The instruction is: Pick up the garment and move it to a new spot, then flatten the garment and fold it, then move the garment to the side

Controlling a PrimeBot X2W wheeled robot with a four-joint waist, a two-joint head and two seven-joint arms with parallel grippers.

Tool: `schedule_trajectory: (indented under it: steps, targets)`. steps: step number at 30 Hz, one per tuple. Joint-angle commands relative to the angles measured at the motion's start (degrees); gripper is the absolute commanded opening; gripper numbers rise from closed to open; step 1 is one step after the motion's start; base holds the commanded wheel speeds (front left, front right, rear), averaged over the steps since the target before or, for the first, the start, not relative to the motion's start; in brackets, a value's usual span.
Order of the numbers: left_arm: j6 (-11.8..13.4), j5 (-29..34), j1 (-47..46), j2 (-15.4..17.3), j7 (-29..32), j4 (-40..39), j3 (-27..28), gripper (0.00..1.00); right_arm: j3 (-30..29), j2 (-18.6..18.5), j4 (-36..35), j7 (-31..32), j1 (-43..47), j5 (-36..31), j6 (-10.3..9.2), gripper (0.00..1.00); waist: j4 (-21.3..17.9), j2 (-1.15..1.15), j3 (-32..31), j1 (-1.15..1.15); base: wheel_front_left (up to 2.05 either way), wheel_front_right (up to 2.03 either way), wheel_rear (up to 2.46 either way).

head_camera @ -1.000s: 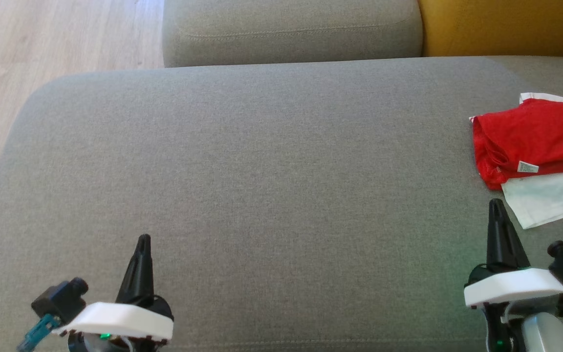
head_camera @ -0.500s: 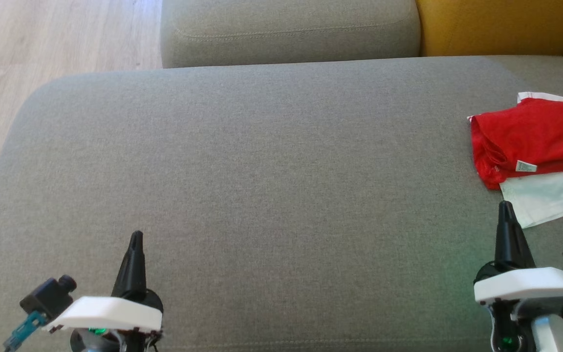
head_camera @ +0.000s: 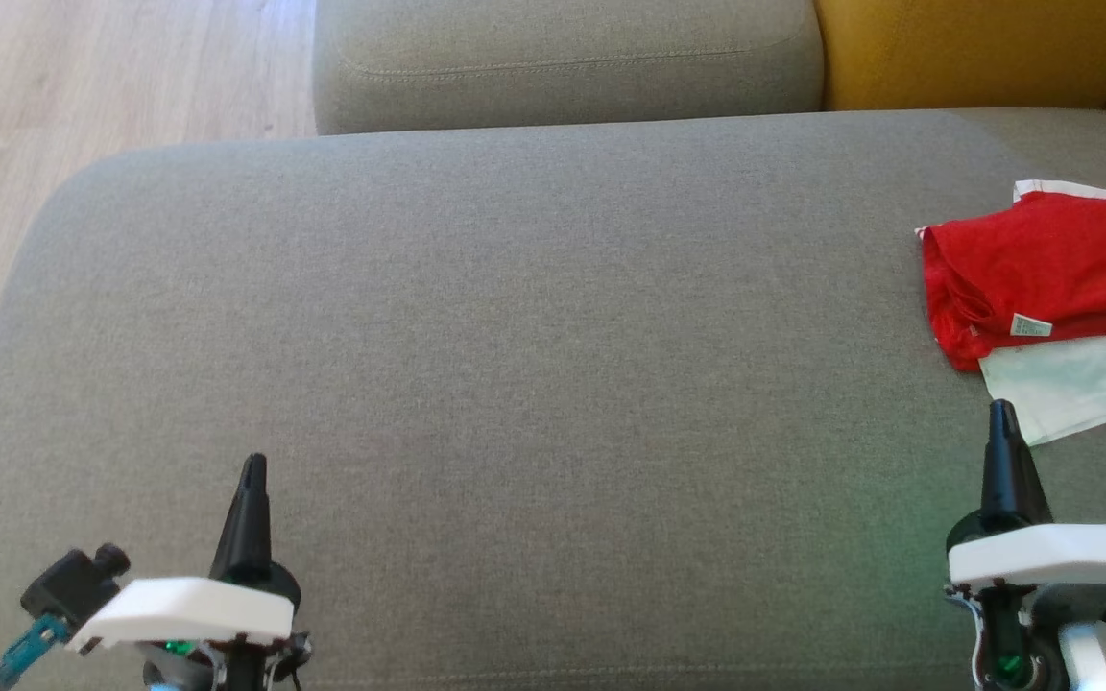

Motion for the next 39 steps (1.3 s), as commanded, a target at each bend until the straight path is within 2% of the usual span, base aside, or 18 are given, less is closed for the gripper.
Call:
schedule_trajectory:
  steps: [1,39]
  targets:
    - [-0.47,-1.59,-3.67,0.83,0.53,-1.44,1.28,0.00,0.12,-0.23,-1.90,0.41,-2.96,2.18,-0.02,0.00,-0.03,0.00,0.00,0.00,0.00,0.00,0.00]
    - [-1.73,-21.52,-6.34,0.99,6.84,0.64,5.76,0.00,-1.10,-0.34,-1.60,6.72,-3.74,28.90,-0.03,0.00,-0.66,0.00,-0.13,0.00,0.00,0.00,0.00]
